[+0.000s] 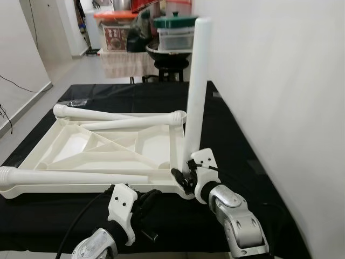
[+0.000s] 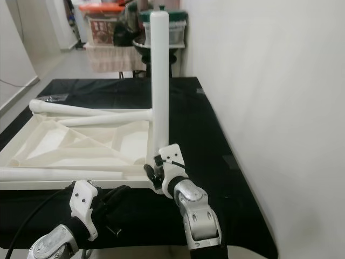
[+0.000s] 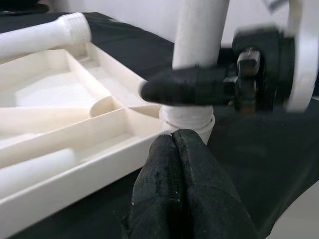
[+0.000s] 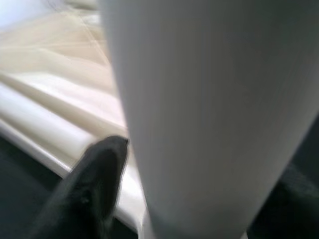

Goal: Building children table

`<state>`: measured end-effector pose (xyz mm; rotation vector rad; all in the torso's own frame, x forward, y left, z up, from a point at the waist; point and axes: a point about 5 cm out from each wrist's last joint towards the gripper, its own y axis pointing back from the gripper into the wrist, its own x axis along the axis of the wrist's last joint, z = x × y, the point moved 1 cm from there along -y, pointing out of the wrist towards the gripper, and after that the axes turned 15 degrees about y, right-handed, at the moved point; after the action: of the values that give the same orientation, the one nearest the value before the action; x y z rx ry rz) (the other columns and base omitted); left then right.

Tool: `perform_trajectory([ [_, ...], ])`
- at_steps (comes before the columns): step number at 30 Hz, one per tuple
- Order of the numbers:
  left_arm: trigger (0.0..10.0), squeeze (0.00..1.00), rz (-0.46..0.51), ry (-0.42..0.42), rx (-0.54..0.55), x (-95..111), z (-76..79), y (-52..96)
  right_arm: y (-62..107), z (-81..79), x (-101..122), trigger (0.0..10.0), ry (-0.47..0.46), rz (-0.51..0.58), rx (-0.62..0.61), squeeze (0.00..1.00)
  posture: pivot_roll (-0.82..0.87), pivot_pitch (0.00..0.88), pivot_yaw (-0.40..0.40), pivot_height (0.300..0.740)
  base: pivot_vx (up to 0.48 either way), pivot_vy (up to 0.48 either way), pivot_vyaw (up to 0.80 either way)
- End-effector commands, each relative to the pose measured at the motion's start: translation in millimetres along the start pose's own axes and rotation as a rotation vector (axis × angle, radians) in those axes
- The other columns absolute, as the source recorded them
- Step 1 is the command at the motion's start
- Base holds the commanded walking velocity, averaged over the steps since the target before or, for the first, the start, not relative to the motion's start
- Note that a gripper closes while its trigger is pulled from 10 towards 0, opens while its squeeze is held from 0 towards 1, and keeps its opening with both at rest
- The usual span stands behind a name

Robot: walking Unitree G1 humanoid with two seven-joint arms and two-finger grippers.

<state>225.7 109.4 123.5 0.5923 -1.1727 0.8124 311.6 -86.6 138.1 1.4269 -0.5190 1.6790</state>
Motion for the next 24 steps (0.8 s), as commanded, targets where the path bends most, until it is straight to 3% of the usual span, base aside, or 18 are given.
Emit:
perform_trajectory([
  [1, 10.0, 0.0, -0.014, 0.005, 0.002, -1, -1.8, -1.3, -4.7, 6.0, 21, 10.0, 0.051, 0.136, 0.091, 1.0, 0.07, 0.0, 0.0, 0.74, 0.0, 0.0, 0.0],
  [2, 10.0, 0.0, -0.014, 0.005, 0.002, -1, -1.8, -1.3, -4.7, 6.0, 21, 10.0, 0.051, 0.136, 0.091, 1.0, 0.07, 0.0, 0.0, 0.74, 0.0, 0.0, 0.0],
  [3, 10.0, 0.0, -0.013, 0.007, -0.003, -1, -1.6, -3.2, -5.4, 12.7, 26, 10.0, 0.096, 0.172, 0.164, 0.35, 0.06, 0.0, 0.0, 0.74, 0.0, 0.0, 0.0],
  [4, 10.0, 0.0, -0.013, 0.007, -0.003, -1, -1.6, -3.2, -5.4, 12.7, 26, 10.0, 0.096, 0.172, 0.164, 0.35, 0.06, 0.0, 0.0, 0.74, 0.0, 0.0, 0.0],
  [5, 10.0, 0.0, -0.008, 0.01, -0.008, 1, -1.2, -5.9, -6.5, 21.3, 31, 10.0, 0.129, 0.203, 0.254, 0.0, 0.06, 0.0, -0.004, 0.74, 0.0, 0.0, 0.0],
  [9, 10.0, 0.0, -0.006, 0.008, -0.026, 2, 3.0, -9.5, -10.1, 38.0, 44, 10.0, 0.204, 0.25, 0.435, 0.0, 0.08, 0.0, -0.012, 0.74, 0.0, 0.0, 0.0],
  [17, 10.0, 0.0, -0.053, -0.014, -0.063, -7, 10.7, -10.4, -18.1, 47.5, 45, 10.0, 0.169, 0.256, 0.615, 0.0, 0.09, 0.0, -0.016, 0.74, 0.0, 0.0, 0.0],
  [18, 10.0, 0.0, -0.055, -0.021, -0.058, -8, 9.7, -11.4, -18.7, 49.6, 43, 2.4, 0.158, 0.248, 0.635, 0.0, 0.09, 0.0, -0.021, 0.74, 0.0, 0.0, 0.0],
  [19, 10.0, 0.0, -0.055, -0.021, -0.058, -8, 9.7, -11.4, -18.7, 49.6, 43, 2.4, 0.158, 0.248, 0.635, 0.0, 0.09, 0.0, -0.021, 0.74, 0.0, 0.0, 0.0],
  [20, 10.0, 0.0, -0.055, -0.03, -0.054, -8, 8.7, -12.7, -19.4, 52.3, 41, 0.0, 0.153, 0.24, 0.655, 0.0, 0.09, 0.0, -0.028, 0.74, 0.0, 0.0, 0.0],
  [24, 10.0, 0.0, -0.052, -0.035, -0.048, -9, 8.3, -15.1, -18.1, 56.6, 38, 0.0, 0.133, 0.249, 0.69, 0.0, 0.09, 0.0, -0.037, 0.74, 0.0, 0.0, 0.0],
])
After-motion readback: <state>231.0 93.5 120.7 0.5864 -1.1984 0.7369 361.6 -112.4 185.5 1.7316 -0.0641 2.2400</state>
